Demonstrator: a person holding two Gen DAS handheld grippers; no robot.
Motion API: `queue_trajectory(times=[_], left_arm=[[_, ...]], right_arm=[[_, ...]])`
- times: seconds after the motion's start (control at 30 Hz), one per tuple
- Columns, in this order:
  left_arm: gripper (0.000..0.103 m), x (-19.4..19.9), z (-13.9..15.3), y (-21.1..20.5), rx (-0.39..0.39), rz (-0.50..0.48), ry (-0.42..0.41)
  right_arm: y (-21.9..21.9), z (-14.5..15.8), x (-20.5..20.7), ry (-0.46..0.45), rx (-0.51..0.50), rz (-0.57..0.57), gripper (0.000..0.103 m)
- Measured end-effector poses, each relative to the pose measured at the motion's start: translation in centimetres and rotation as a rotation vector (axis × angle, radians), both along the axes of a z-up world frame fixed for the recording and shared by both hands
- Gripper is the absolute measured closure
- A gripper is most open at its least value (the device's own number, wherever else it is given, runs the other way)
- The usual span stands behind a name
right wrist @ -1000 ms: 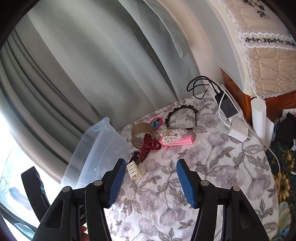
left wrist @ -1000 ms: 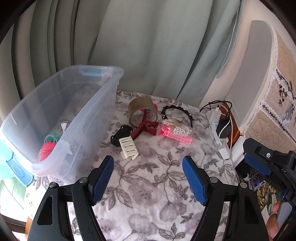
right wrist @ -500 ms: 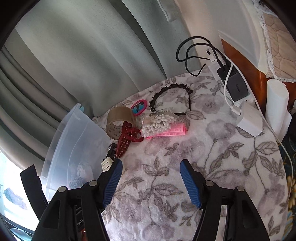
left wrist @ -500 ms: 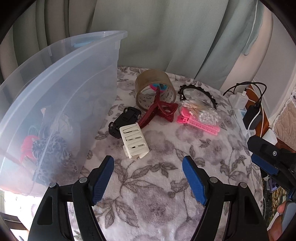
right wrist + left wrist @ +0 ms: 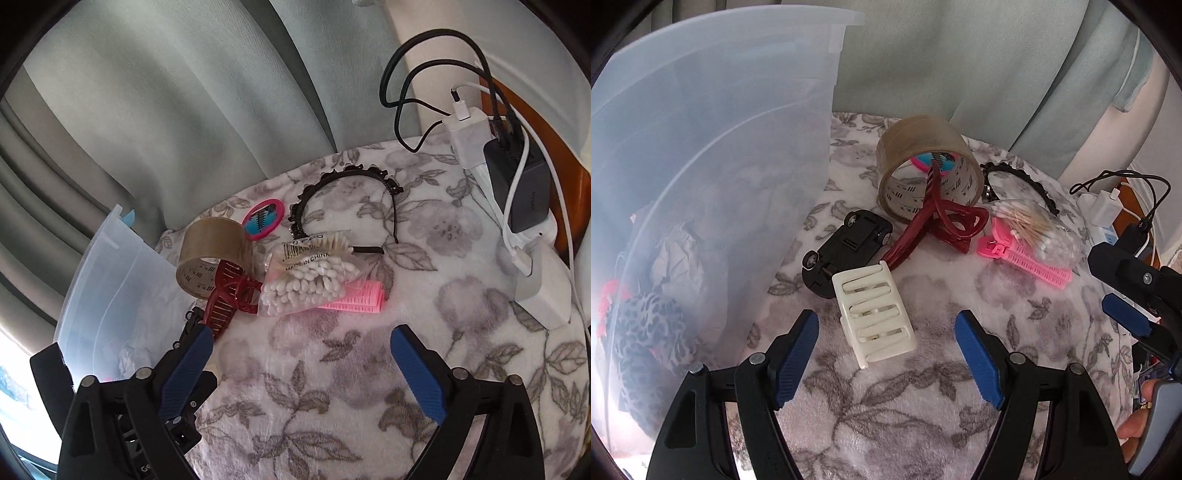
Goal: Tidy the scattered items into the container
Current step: 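Grasp the white slotted holder with the left gripper while the right gripper grasps the cotton swab bag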
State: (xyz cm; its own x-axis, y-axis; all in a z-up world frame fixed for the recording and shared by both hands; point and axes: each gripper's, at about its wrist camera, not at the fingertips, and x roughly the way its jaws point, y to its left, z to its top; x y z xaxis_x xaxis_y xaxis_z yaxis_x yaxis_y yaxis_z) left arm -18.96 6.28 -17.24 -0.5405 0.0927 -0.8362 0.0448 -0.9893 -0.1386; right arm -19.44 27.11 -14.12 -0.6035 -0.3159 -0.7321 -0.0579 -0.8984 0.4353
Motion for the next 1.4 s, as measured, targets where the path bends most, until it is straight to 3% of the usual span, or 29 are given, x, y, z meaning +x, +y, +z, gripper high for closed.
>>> queue_trajectory(times=[0.57, 0.93, 1.27, 1.4], left_arm=[[0.026, -2.4, -1.0, -0.7, 0.006, 0.032, 0.012], [0.028, -2.1, -1.3, -1.0, -0.023, 0.065, 0.014], [0.062, -1.9, -1.8, 0.0, -0.057, 0.047, 0.0], [0.068, -1.9, -1.8, 0.2, -0.064, 0.04, 0.002]], right_arm=[[-1.3, -2.3, -3.9, -0.002, 0.073, 0.046, 0.0], [-0.9, -2.5, -4.3, -0.013, 0.05, 0.02, 0.004], [0.0, -2.3, -3.7, -0.015, 0.063, -0.016, 0.029], [0.3, -2.4, -3.6, -0.017, 0.075, -0.027, 0.041]])
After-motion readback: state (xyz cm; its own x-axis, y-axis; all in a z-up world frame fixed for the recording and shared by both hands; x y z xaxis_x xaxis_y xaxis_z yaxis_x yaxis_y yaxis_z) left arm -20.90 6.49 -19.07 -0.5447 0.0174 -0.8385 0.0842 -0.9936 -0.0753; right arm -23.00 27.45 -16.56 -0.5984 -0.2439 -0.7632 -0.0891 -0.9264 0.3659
